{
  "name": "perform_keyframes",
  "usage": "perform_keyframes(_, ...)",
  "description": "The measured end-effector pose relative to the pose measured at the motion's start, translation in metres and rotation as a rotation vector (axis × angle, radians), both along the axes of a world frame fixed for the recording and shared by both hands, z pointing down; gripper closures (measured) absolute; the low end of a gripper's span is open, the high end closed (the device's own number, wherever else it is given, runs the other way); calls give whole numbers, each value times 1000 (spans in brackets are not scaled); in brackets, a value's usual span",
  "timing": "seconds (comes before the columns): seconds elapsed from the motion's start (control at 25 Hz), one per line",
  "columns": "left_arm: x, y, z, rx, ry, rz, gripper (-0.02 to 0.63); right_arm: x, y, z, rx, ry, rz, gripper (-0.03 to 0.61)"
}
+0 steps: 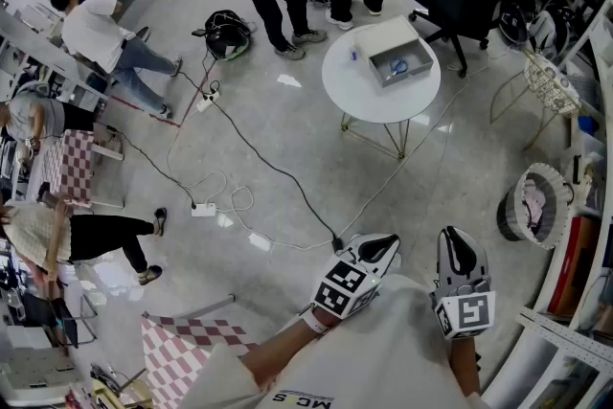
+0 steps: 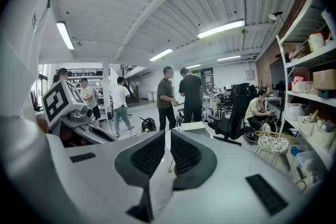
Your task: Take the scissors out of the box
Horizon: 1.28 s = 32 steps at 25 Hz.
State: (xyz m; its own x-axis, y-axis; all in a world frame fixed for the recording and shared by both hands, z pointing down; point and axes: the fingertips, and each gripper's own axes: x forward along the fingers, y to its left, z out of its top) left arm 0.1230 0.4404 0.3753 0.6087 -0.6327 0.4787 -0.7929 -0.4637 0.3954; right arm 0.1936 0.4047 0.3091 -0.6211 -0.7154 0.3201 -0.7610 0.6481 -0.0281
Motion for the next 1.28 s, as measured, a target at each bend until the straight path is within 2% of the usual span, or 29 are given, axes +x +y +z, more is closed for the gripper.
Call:
perform_keyframes(0.12,4,-6,-5,48,-27,-10,601,3,-1,3,3,-10,-4,505)
perform_keyframes(0.4,21,-9,-10,57,-59,24,603,27,3,15,-25,-27,22,505)
perform_keyframes(0.64,29,-29,-4,14,-52,-17,603,42,-14,21,-58,-67,47,505)
perform_keyframes(0.96,6,-97,2,0,-43,-39,603,28,-77,27,-64,-42,14,505)
perform_keyframes(1.16,-11,-153,35,-77,-47,-21,602,8,-139,36,-72,-24,36,505)
perform_keyframes(1.28,-27,-197,36,-97,-28,11,603,-13,-183,27,-77,-18,60,505)
